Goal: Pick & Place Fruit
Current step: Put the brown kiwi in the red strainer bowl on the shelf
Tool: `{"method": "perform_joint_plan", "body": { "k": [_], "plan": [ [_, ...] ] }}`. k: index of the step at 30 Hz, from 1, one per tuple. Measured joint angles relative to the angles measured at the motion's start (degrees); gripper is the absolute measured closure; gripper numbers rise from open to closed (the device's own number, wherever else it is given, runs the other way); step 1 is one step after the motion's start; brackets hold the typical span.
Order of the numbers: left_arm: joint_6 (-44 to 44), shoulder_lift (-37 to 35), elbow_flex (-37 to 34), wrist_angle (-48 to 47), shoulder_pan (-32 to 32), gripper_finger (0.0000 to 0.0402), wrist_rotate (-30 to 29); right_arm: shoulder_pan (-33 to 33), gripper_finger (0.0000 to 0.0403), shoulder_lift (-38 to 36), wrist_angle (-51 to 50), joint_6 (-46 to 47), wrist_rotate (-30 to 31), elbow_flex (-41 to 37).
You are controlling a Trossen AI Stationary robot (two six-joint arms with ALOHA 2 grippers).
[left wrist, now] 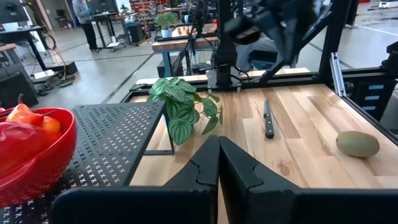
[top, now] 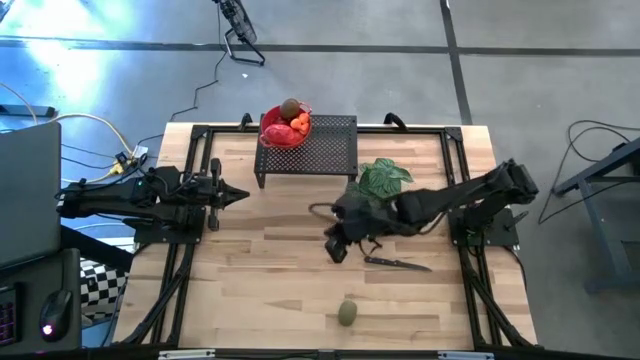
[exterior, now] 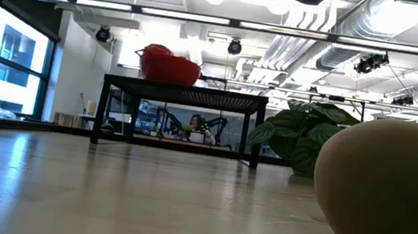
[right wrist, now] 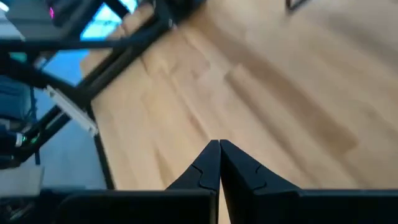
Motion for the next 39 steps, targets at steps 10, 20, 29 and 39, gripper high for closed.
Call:
{"method": "perform_joint_plan", "body": {
  "k": [10,20,29,39],
  "plan": [
    [0.0,0.0,0.0,0.0,0.0,0.0401,-0.02,4.42,0.0401,6.9,-11.0,12.25,7.7,10.5],
    [-0.13,0.0,0.0,0.02,0.0,0.0401,-0.02,7.67,0.0401,9.04,-11.56,32.37,4.96,11.8],
    [-2.93,0.04,0.09,-0.1,0.0,0.0402,-0.04,9.76,0.0401,13.48,-10.26,40.76,3.45,11.74],
    [-3.35,0.04,0.09,-0.4,0.0,0.0401,-0.04,10.87,0.04,17.79,-7.82,53.95,-13.35,12.45]
  ]
}}
